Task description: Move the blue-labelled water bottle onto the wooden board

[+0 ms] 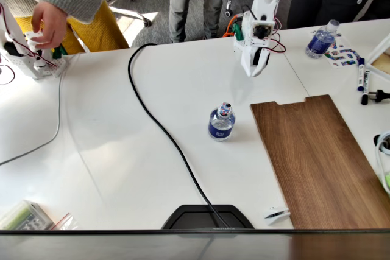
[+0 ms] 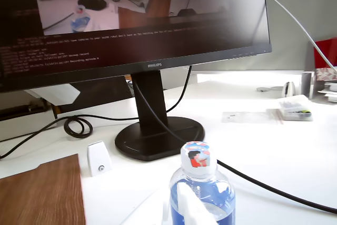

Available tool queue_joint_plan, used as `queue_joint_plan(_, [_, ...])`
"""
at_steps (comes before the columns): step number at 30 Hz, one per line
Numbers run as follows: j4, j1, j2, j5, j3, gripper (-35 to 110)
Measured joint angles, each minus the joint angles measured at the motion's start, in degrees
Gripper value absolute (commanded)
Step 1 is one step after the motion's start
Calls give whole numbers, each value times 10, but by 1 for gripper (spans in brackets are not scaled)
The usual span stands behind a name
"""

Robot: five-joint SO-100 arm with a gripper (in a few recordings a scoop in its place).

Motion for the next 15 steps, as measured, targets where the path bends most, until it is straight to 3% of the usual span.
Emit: queue_joint_plan(15, [13, 42, 1, -21, 0, 1])
